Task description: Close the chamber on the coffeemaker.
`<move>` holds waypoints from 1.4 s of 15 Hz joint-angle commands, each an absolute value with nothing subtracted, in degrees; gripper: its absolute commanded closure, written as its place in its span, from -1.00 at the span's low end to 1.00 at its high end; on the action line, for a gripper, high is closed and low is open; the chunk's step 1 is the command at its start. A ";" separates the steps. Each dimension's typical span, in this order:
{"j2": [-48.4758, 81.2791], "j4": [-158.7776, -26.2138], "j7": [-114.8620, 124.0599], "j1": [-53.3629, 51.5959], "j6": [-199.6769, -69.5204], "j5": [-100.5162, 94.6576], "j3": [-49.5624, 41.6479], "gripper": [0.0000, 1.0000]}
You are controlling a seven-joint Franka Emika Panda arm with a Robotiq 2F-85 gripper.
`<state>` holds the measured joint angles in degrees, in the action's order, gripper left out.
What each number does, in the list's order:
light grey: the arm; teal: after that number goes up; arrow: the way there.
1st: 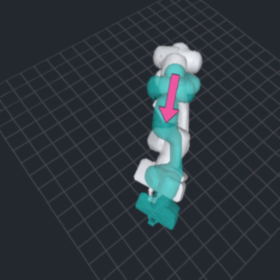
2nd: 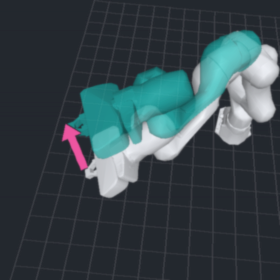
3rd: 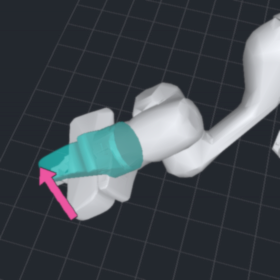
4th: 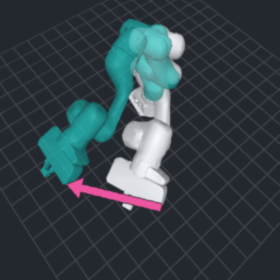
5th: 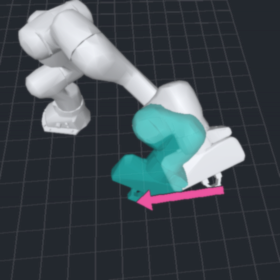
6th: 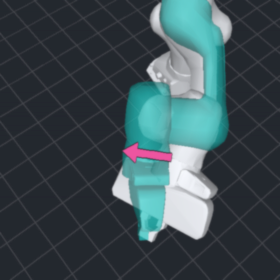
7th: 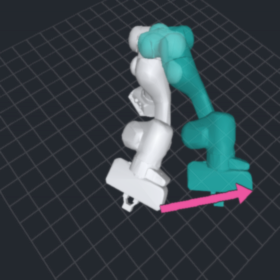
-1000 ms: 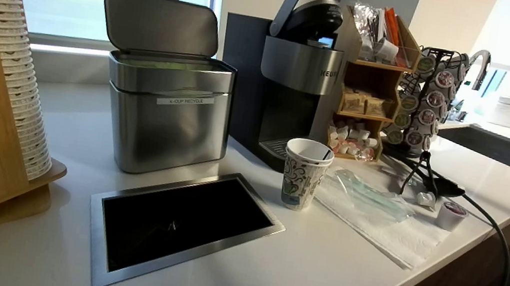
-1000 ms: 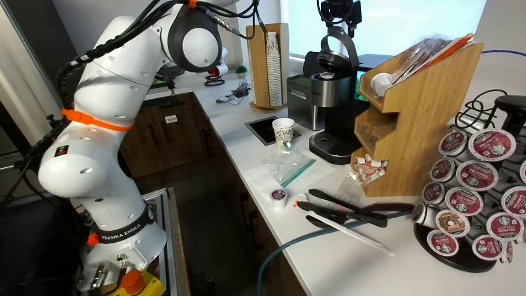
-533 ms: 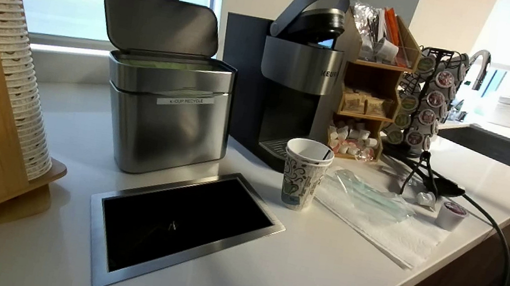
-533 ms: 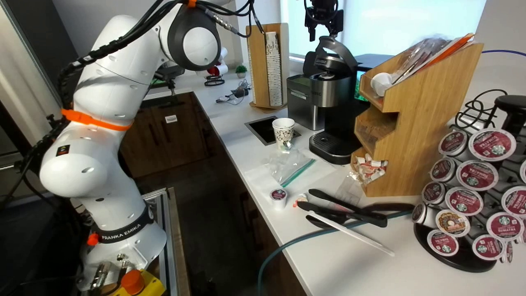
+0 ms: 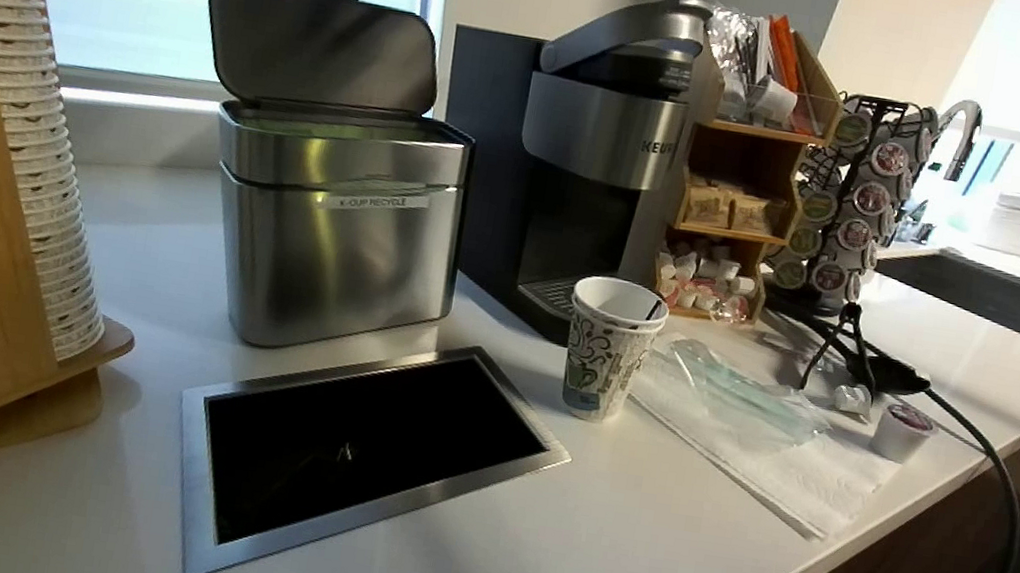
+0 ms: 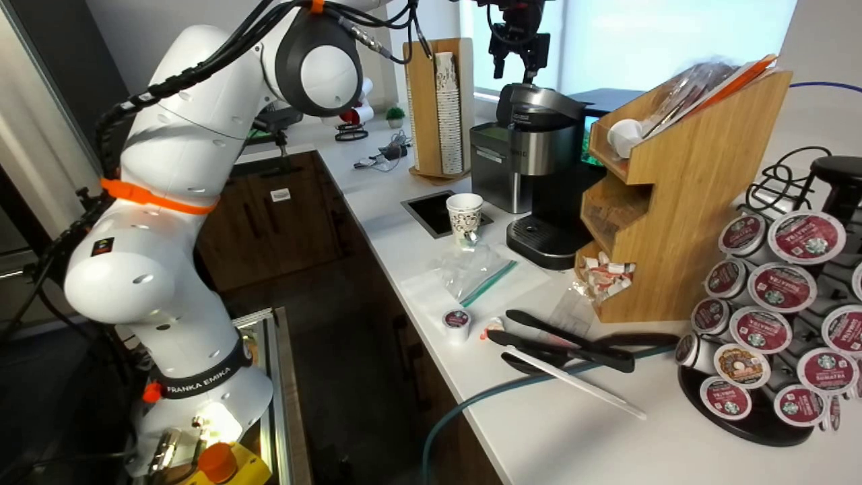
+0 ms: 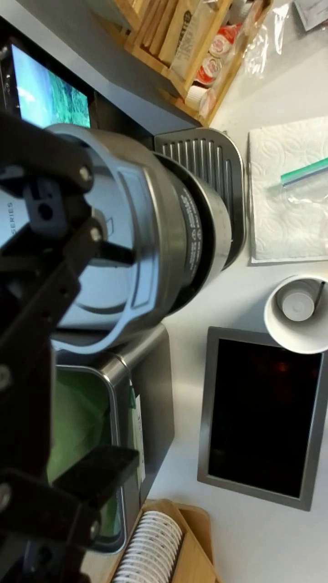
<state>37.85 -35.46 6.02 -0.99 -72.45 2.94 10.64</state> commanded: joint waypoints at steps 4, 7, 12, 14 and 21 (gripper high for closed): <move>38.99 -36.24 6.10 -1.23 -70.60 3.98 11.37 -1.00; 39.67 -37.73 5.85 -1.23 -72.10 4.90 12.29 -1.00; 36.63 -38.19 7.42 -4.16 -81.93 -1.97 9.74 -1.00; 34.96 -38.67 9.26 -5.40 -85.11 -5.56 8.57 -1.00; 35.41 -36.87 7.68 -5.28 -84.30 -5.44 9.22 -1.00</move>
<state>35.41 -36.87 7.68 -5.28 -84.31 -5.44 9.21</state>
